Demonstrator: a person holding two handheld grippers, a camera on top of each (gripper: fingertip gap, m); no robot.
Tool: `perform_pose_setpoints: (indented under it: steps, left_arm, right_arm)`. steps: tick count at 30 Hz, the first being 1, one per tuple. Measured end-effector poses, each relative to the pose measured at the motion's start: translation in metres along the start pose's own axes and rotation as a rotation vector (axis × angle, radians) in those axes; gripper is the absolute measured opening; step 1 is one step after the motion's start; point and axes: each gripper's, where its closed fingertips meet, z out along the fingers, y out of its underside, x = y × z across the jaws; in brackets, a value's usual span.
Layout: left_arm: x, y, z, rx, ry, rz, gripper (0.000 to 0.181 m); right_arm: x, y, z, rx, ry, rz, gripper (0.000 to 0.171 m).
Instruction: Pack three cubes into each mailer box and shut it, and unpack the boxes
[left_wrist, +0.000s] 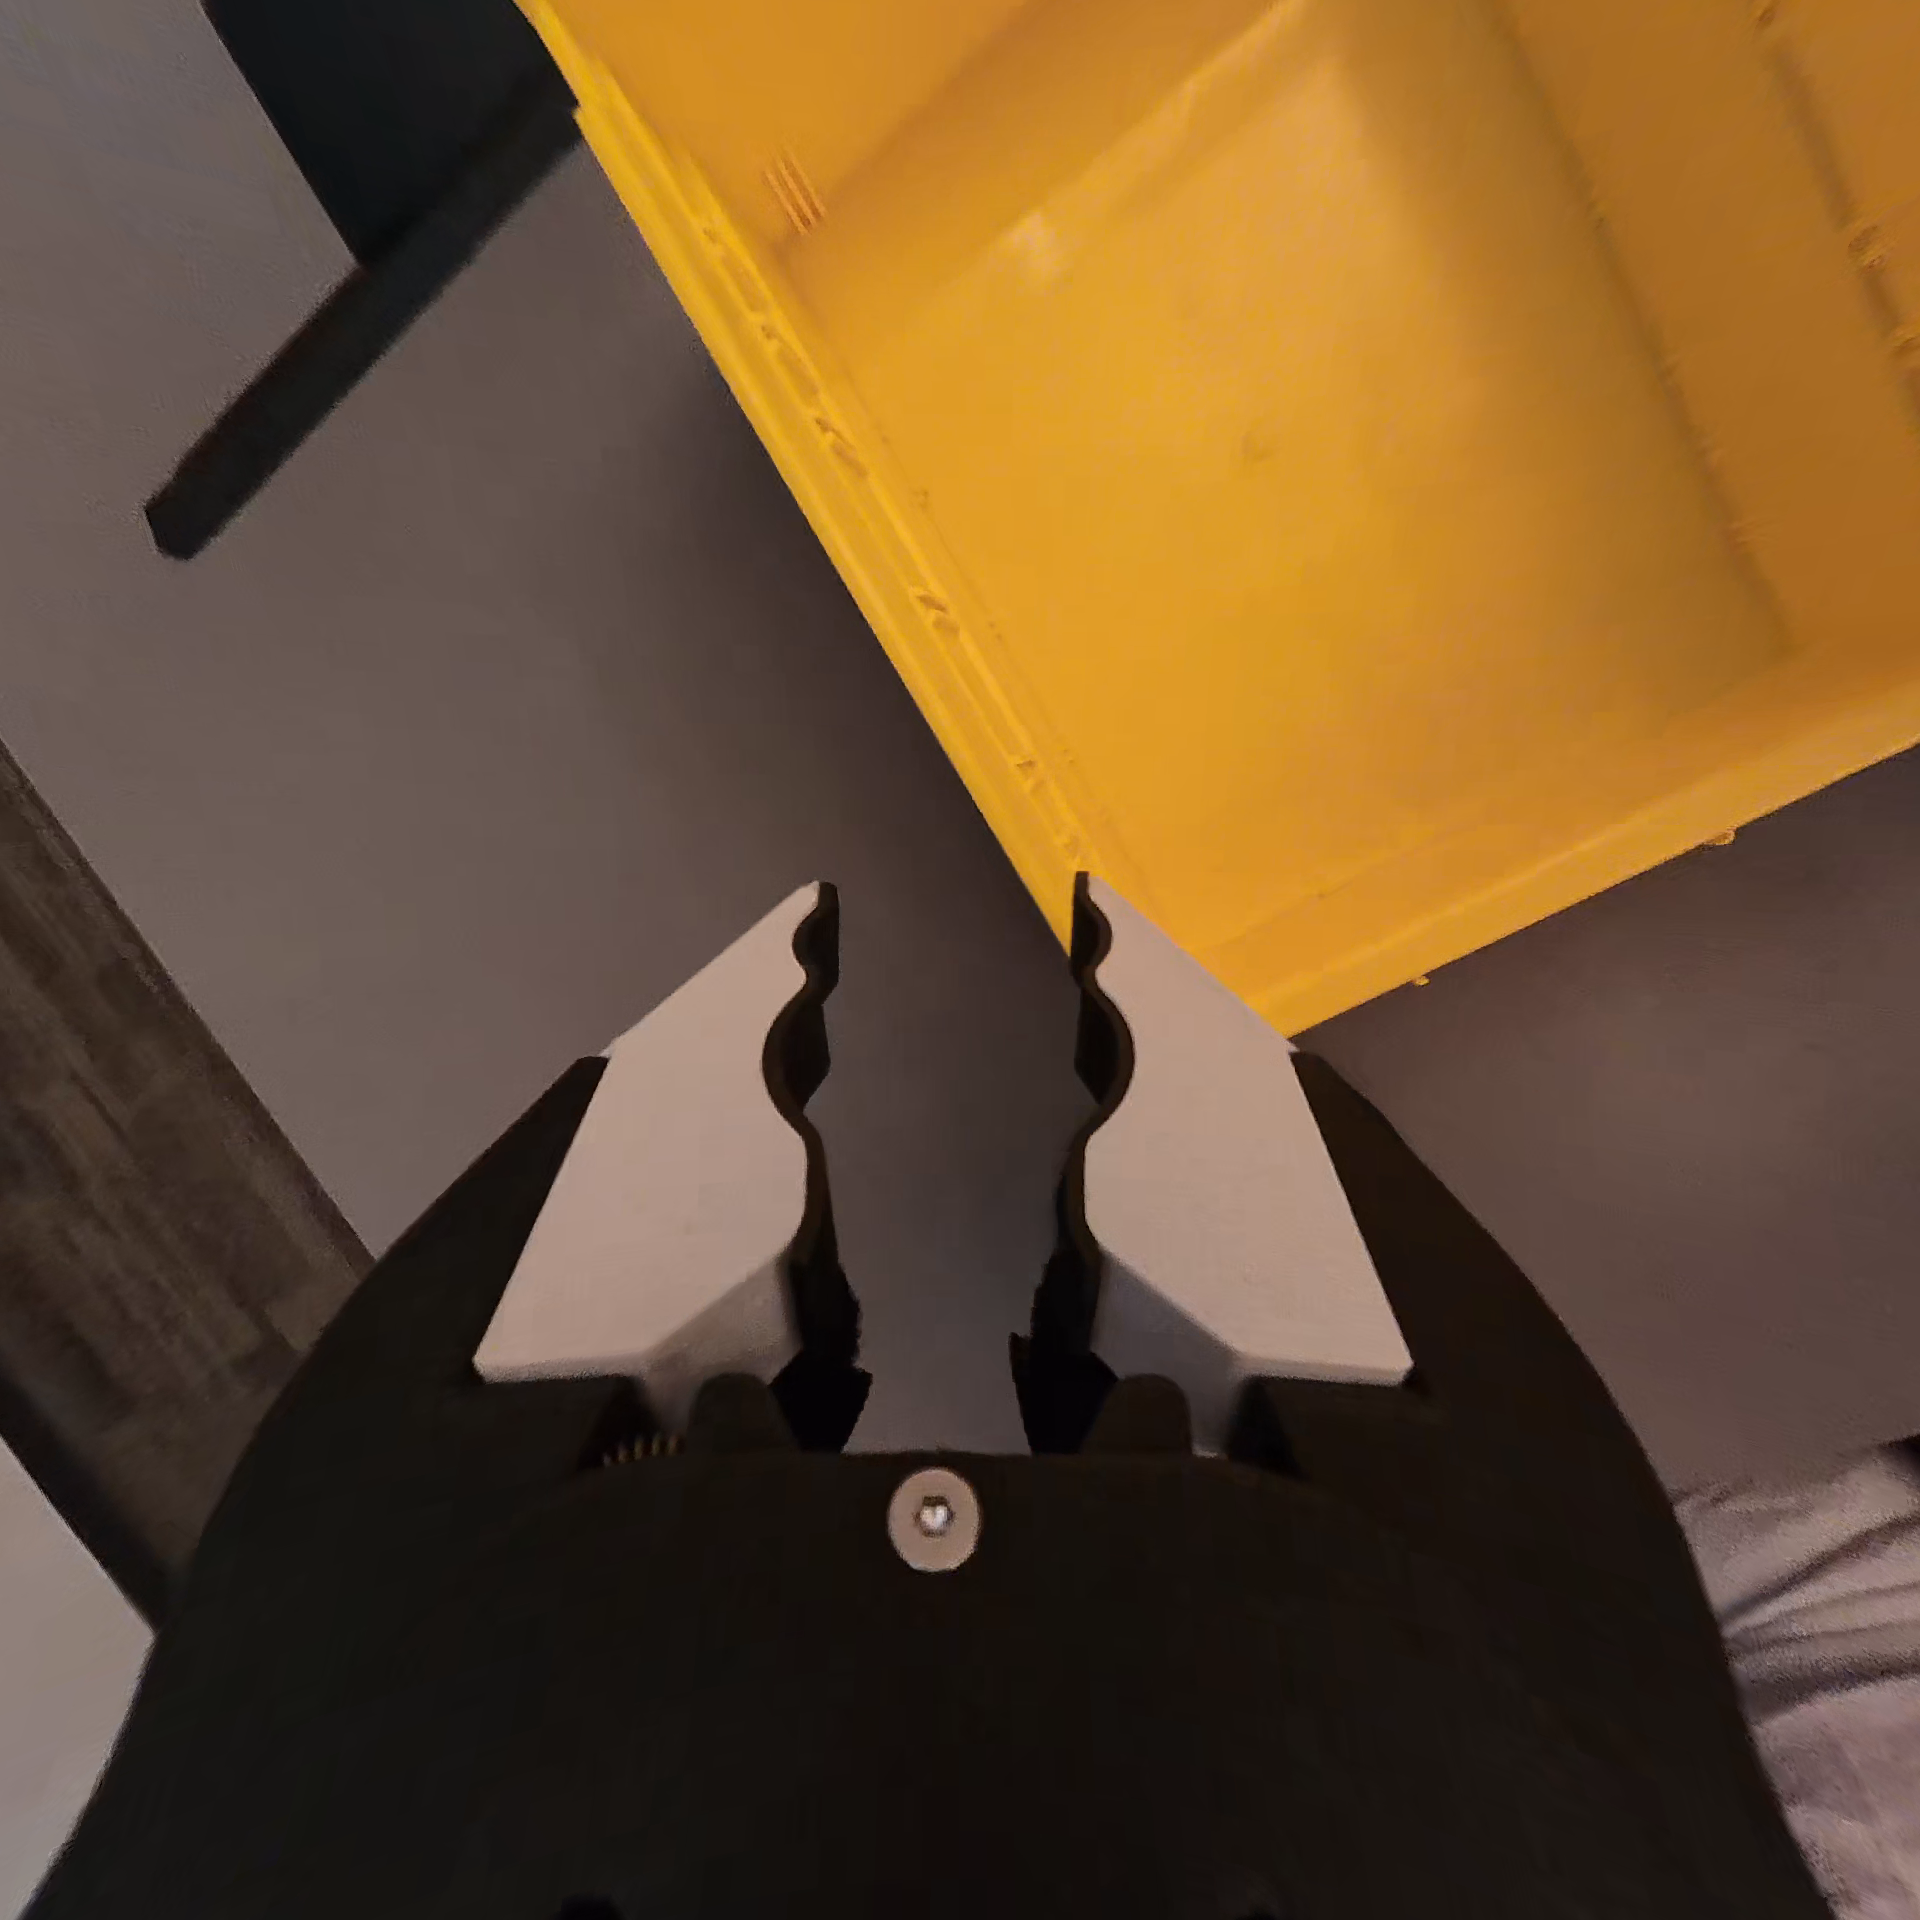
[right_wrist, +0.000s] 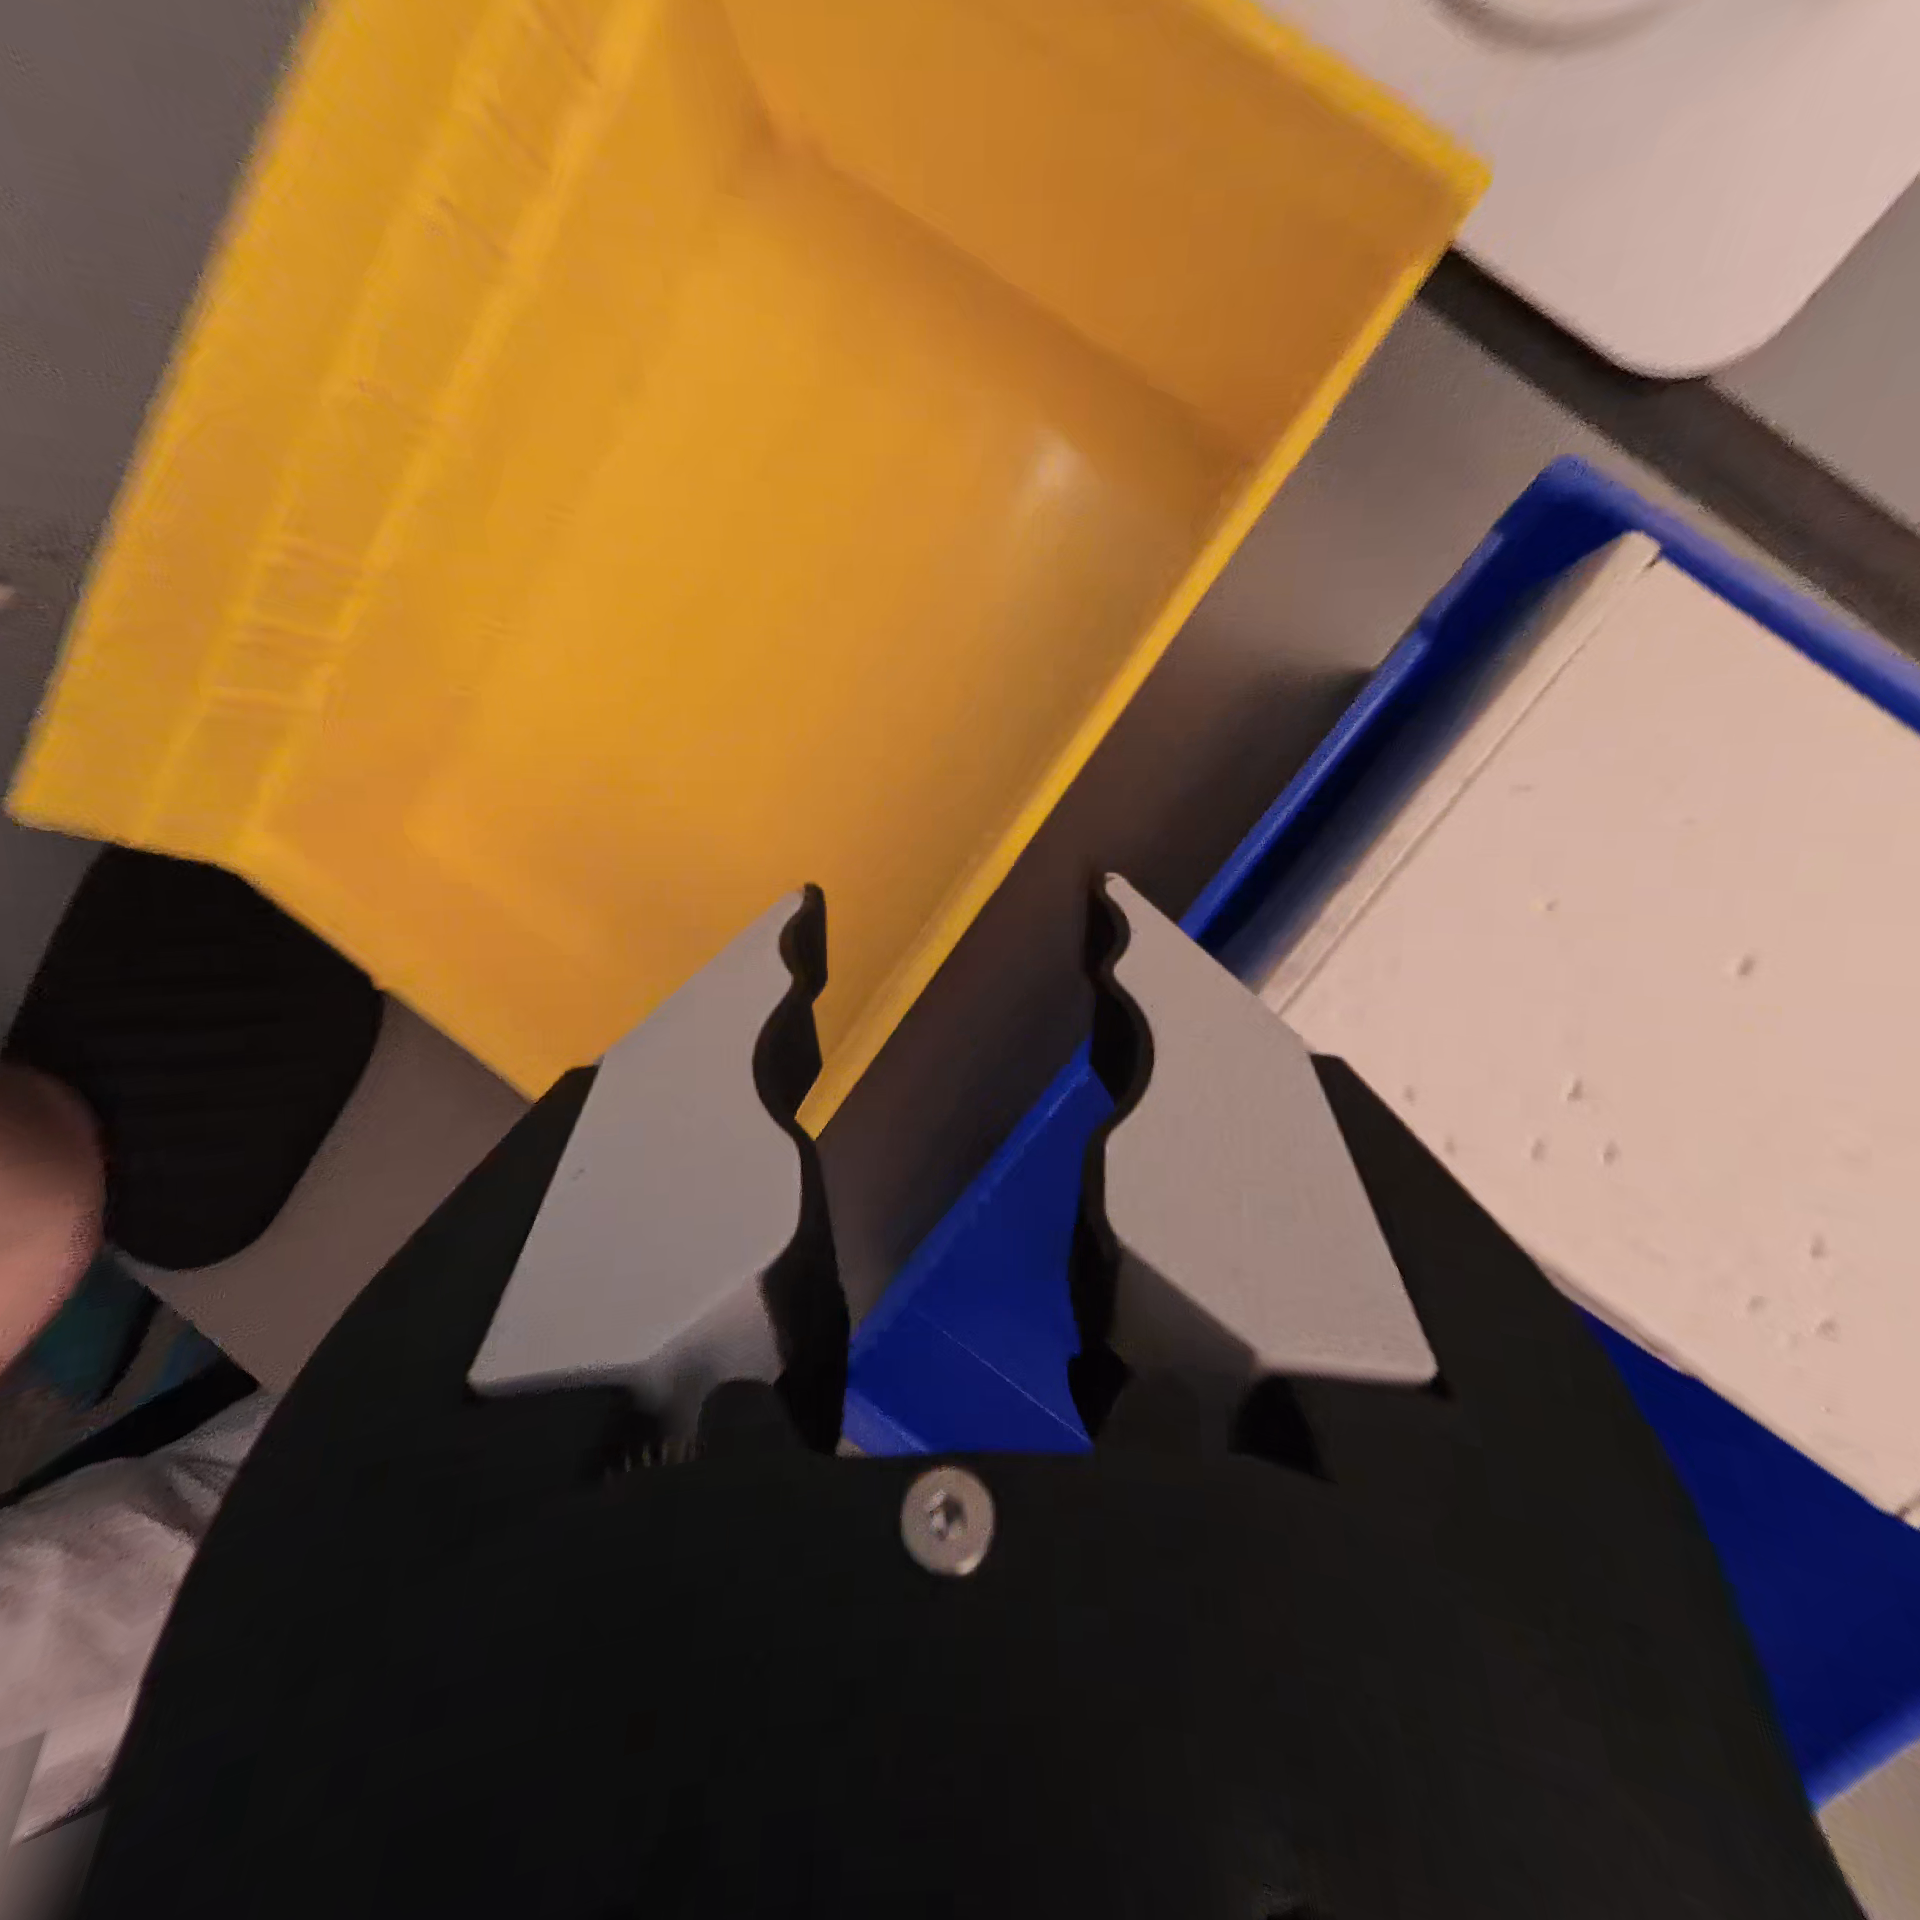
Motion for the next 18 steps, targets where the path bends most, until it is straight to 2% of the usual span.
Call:
perform_pose_setpoints:
  steps: [5, 8, 12, 15, 18]
  left_arm:
    - [0.005, -0.004, -0.007, 0.03, -0.006, 0.04, 0.043]
    - [0.01, -0.008, -0.009, 0.041, -0.012, 0.064, 0.044]
    - [0.02, -0.014, -0.011, 0.058, -0.017, 0.111, 0.043]
    - [0.026, -0.016, -0.013, 0.064, -0.025, 0.145, 0.043]
    - [0.028, -0.018, -0.018, 0.08, -0.04, 0.156, 0.042]
  right_arm:
    - [0.009, -0.001, 0.038, -0.149, 0.023, 0.116, 0.042]
    - [-0.001, 0.001, 0.059, -0.215, -0.052, 0.227, 0.043]
    - [0.004, 0.002, 0.08, -0.279, 0.002, 0.294, 0.038]
    - [0.016, 0.01, 0.087, -0.347, 0.108, 0.292, 0.018]
    - [0.019, 0.016, 0.087, -0.402, 0.163, 0.295, 0.009]
